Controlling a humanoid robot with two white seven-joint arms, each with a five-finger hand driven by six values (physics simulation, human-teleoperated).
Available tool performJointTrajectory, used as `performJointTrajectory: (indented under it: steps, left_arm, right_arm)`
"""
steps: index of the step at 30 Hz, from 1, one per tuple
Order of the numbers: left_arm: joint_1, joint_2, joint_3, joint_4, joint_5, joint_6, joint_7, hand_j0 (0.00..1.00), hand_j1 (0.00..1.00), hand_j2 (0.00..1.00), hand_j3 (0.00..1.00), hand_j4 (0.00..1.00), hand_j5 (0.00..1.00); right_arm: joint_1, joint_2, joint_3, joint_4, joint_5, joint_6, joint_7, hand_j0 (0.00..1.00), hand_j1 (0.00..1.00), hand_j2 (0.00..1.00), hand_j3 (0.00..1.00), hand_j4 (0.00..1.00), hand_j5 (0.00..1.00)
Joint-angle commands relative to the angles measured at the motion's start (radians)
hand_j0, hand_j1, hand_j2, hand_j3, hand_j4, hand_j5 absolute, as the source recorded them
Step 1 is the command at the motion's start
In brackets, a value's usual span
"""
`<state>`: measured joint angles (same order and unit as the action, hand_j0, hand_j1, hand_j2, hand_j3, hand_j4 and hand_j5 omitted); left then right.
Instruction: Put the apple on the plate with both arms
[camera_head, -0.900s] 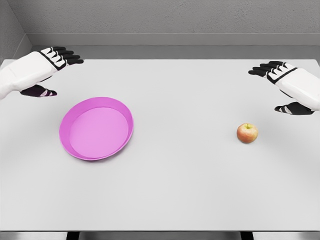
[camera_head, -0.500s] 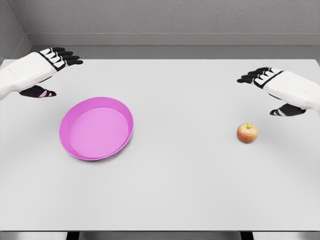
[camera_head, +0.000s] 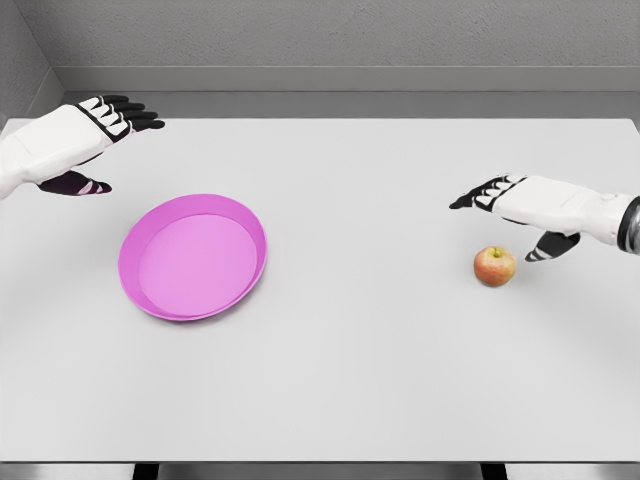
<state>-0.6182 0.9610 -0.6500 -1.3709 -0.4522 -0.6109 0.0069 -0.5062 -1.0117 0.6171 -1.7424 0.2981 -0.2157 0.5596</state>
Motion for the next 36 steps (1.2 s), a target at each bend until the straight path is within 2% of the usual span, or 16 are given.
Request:
performJointTrajectory:
  steps: [1,4,9,18,25,26,29,30,32,36]
  left_arm:
    - [0.000,0.001,0.001,0.001,0.006,0.000,0.001,1.00,1.00,1.00,1.00,1.00,1.00]
    - [-0.002,0.002,0.001,0.001,0.006,0.000,-0.001,1.00,1.00,1.00,1.00,1.00,1.00]
    - [-0.002,0.001,0.001,0.001,0.000,0.000,-0.013,1.00,1.00,1.00,1.00,1.00,1.00]
    - [-0.002,0.001,0.001,0.001,0.000,0.000,-0.013,1.00,1.00,1.00,1.00,1.00,1.00]
    - [-0.002,0.001,0.001,0.001,0.000,0.000,-0.013,1.00,1.00,1.00,1.00,1.00,1.00]
    - [-0.002,0.001,0.001,0.001,0.000,0.000,-0.013,1.00,1.00,1.00,1.00,1.00,1.00]
    - [-0.002,0.001,0.001,0.003,0.000,0.000,-0.013,1.00,1.00,1.00,1.00,1.00,1.00]
    - [-0.002,0.001,0.001,0.003,0.000,0.000,-0.013,1.00,1.00,1.00,1.00,1.00,1.00]
    - [-0.002,0.001,0.001,0.003,0.000,0.000,-0.013,1.00,1.00,1.00,1.00,1.00,1.00]
    - [-0.002,0.001,0.001,0.001,0.000,0.000,-0.013,1.00,1.00,1.00,1.00,1.00,1.00]
  right_arm:
    - [0.002,0.008,0.056,0.017,-0.002,0.022,0.006,1.00,1.00,1.00,1.00,1.00,1.00]
    - [0.002,0.008,0.056,0.032,-0.002,0.025,0.006,1.00,1.00,1.00,1.00,1.00,1.00]
    - [0.000,0.010,0.066,0.043,-0.002,0.125,0.006,1.00,1.00,1.00,1.00,1.00,1.00]
    - [-0.015,0.028,0.145,0.055,-0.002,0.130,0.005,1.00,1.00,1.00,1.00,1.00,1.00]
    - [-0.015,0.028,0.148,0.070,-0.002,0.130,0.005,1.00,1.00,1.00,1.00,1.00,1.00]
    - [-0.015,0.028,0.150,0.070,-0.002,0.130,0.005,0.99,0.99,0.99,0.99,0.99,0.99]
    - [-0.015,0.028,0.150,0.070,-0.002,0.130,0.006,0.71,0.71,0.71,0.71,0.71,0.71]
    - [-0.015,0.027,0.150,0.070,-0.002,0.130,0.006,0.66,0.66,0.66,0.66,0.66,0.66]
    - [-0.015,0.027,0.150,0.069,-0.002,0.130,0.006,0.61,0.61,0.61,0.61,0.61,0.61]
    - [-0.015,0.027,0.150,0.069,-0.002,0.130,0.006,0.58,0.58,0.58,0.58,0.58,0.58]
